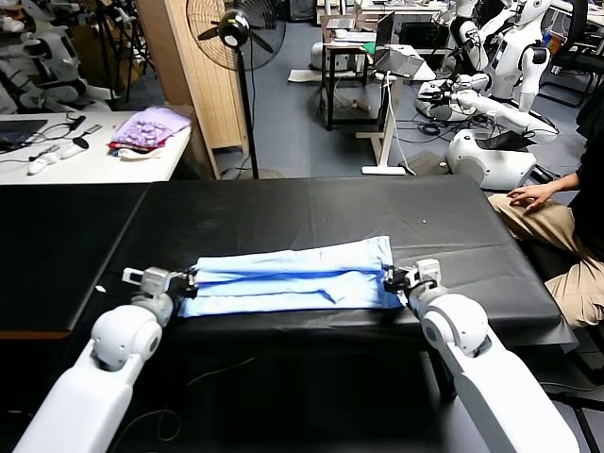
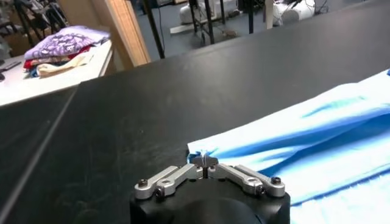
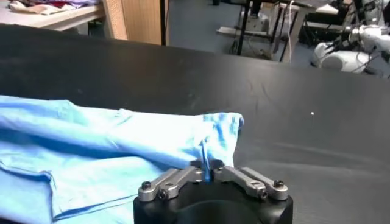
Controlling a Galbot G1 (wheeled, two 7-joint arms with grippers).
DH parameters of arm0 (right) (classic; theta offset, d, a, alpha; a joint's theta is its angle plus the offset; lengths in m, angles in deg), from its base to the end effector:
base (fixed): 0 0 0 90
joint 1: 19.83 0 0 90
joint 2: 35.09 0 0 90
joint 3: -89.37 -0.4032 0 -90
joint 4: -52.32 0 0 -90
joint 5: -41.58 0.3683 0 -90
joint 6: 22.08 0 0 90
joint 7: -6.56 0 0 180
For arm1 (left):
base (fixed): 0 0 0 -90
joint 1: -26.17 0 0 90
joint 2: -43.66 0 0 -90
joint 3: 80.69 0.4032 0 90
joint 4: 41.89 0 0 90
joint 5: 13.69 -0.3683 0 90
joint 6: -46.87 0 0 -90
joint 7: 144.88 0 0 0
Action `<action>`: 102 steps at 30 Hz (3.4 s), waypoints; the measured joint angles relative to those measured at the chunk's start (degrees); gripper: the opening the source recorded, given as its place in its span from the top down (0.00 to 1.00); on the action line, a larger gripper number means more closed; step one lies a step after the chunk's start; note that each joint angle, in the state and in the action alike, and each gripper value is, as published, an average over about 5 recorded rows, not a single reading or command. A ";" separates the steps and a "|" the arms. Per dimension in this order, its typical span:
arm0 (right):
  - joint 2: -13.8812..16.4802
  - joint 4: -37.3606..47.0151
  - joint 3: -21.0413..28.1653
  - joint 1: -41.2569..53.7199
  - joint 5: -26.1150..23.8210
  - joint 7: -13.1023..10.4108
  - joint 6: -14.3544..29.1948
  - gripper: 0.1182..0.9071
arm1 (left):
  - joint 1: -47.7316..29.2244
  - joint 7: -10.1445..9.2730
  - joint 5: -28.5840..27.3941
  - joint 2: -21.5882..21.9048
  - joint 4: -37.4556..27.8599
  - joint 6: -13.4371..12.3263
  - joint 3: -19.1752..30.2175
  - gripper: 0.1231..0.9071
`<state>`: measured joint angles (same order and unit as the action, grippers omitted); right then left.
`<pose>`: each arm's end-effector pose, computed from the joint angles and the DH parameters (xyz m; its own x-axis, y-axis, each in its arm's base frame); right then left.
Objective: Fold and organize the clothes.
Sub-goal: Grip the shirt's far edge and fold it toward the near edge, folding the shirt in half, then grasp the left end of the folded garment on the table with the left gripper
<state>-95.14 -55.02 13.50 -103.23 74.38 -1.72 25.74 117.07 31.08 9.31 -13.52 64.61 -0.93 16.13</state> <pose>0.3728 -0.0721 -0.2559 -0.8636 -0.1947 0.4650 -0.2445 0.9684 -0.0487 0.3463 0.1266 -0.2791 -0.8538 0.0322 0.5196 0.1624 0.9647 0.2071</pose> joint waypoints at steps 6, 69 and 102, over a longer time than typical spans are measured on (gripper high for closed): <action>-1.89 1.90 -2.43 2.66 -2.82 -1.44 1.53 0.15 | -0.76 -0.42 1.70 -0.29 0.76 -0.01 -1.08 0.31; -12.91 9.98 -2.39 1.81 -10.31 -2.83 10.80 0.14 | -8.22 -4.17 2.17 -6.08 -12.79 -6.06 -0.76 0.14; -12.92 2.32 -2.96 -2.95 -11.73 -1.12 11.23 0.14 | -1.26 -3.18 3.48 -9.38 -10.20 -7.46 -5.40 0.94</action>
<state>-108.06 -52.70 10.53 -106.18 62.65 -2.83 36.97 115.81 27.90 12.79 -22.90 54.41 -8.39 10.73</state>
